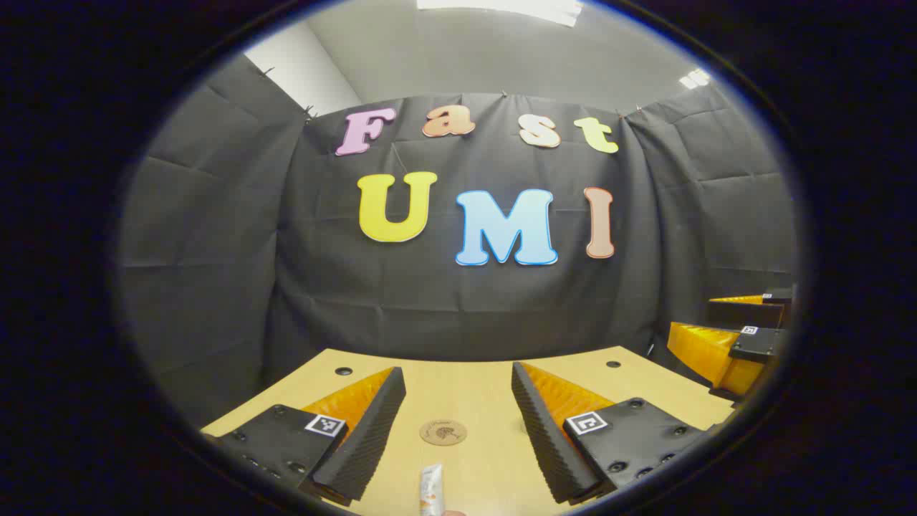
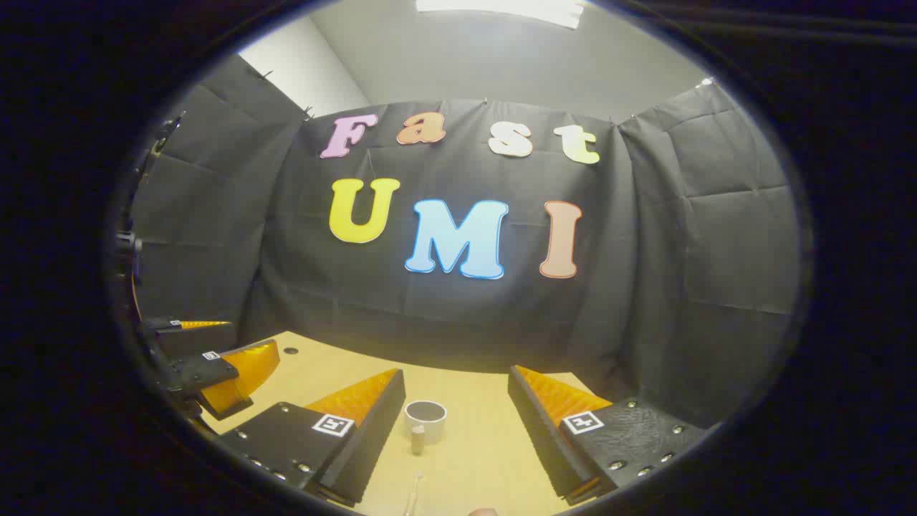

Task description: Put the toothbrush and toothpaste on the desktop into the cup, then pick up the cup and place it on the coaster on the desktop.

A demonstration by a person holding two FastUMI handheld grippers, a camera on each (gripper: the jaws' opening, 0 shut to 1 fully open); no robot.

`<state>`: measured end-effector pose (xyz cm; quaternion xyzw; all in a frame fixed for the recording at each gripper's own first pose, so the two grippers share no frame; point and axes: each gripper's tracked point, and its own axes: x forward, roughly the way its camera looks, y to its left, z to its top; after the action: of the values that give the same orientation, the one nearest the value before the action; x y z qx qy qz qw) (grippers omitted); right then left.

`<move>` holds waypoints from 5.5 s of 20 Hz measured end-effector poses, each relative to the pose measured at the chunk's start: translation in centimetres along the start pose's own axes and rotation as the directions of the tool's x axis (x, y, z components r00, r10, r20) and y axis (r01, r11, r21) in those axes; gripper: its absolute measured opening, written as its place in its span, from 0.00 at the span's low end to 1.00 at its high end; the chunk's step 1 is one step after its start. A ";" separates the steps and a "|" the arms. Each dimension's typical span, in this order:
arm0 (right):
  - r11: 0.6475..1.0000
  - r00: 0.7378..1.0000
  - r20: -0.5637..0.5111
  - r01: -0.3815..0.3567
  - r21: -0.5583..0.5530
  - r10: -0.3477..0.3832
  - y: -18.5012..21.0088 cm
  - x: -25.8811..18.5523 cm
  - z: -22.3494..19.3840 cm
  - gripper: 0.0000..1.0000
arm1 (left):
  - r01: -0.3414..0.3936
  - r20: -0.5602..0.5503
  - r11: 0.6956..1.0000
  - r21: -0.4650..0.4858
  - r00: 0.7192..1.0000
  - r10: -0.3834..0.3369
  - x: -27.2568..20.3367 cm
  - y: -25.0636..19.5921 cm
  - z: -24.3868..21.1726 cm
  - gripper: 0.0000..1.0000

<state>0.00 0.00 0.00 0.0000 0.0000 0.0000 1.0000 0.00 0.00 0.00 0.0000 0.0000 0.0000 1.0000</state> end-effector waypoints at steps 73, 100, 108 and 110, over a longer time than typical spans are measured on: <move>0.986 0.213 -0.963 -0.074 0.152 0.164 7.7 -2.0 -30.8 0.56 | -0.006 -0.944 1.000 0.012 0.330 0.014 3.6 3.7 -34.6 0.84; 0.949 0.578 -0.755 -0.142 0.282 0.310 7.7 1.3 -24.0 0.04 | -0.054 -0.815 0.998 -0.036 0.580 0.002 5.0 3.9 -28.1 0.31; 0.938 0.768 -0.545 -0.218 0.270 0.336 7.4 4.8 -18.0 0.04 | -0.019 -0.695 0.998 -0.065 0.718 -0.032 7.6 1.9 -22.9 0.31; 0.936 0.798 -0.499 -0.231 0.267 0.339 7.4 5.9 -16.7 0.04 | -0.020 -0.661 0.997 -0.071 0.750 -0.032 8.3 1.7 -21.6 0.30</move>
<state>5.89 7.44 -16.67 0.0969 0.2800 0.1511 0.9431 8.28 1.73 -21.58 -0.0369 0.3537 -0.0033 0.9346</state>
